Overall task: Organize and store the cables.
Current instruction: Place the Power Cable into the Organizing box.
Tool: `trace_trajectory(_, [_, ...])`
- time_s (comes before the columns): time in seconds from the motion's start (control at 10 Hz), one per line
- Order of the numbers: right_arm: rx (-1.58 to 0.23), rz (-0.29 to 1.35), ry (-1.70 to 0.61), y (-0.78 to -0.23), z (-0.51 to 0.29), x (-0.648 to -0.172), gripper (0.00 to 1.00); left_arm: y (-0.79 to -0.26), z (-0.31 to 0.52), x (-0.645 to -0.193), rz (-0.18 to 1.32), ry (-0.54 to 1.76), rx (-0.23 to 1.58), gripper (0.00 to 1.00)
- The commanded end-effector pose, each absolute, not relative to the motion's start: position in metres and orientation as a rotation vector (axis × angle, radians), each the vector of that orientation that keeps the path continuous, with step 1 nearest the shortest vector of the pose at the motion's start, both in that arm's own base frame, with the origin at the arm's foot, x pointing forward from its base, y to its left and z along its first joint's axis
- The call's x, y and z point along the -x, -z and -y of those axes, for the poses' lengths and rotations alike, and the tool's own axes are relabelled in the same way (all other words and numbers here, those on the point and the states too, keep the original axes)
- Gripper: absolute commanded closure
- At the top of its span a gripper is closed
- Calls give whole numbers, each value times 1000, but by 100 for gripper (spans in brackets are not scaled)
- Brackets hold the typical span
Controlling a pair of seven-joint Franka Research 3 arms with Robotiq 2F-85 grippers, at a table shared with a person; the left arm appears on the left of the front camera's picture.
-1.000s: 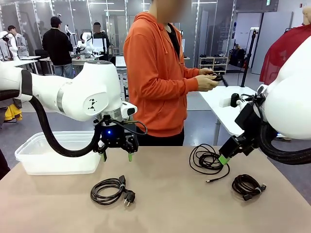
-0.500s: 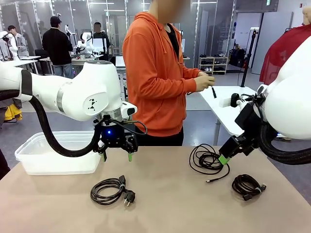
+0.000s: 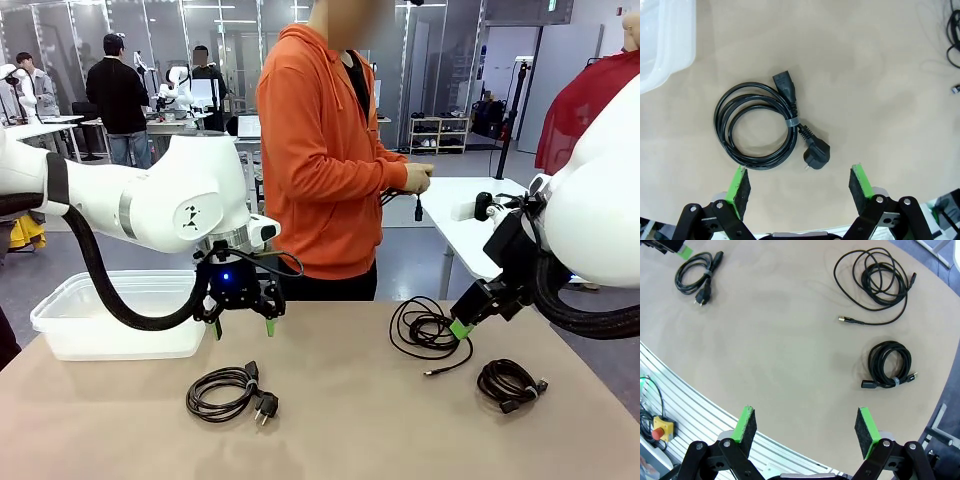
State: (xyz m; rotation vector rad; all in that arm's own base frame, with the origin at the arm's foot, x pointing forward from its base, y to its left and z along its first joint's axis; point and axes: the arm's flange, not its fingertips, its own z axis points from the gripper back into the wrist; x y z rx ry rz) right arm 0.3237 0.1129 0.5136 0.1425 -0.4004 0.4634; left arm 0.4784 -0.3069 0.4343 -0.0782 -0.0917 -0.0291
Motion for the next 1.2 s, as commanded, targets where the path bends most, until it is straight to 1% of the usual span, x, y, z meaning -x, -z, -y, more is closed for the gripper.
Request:
trace_trajectory(0.0, [-137,395,-454,-513,-111,-323,0,-416,312,-489,62,-35,80,0])
trace_trajectory(0.2, [-137,395,-454,-513,-111,-323,0,-396,324,-491,53,-80,62,0])
trace_trajectory(0.3, [-137,395,-454,-513,-111,-323,0,-387,323,-494,75,-68,70,0])
trace_trajectory(0.5, [-137,395,-454,-513,-111,-323,0,-368,325,-502,71,-20,56,0])
trace_trajectory(1.1, [-137,395,-454,-513,-111,-323,0,-341,329,-504,-17,12,47,0])
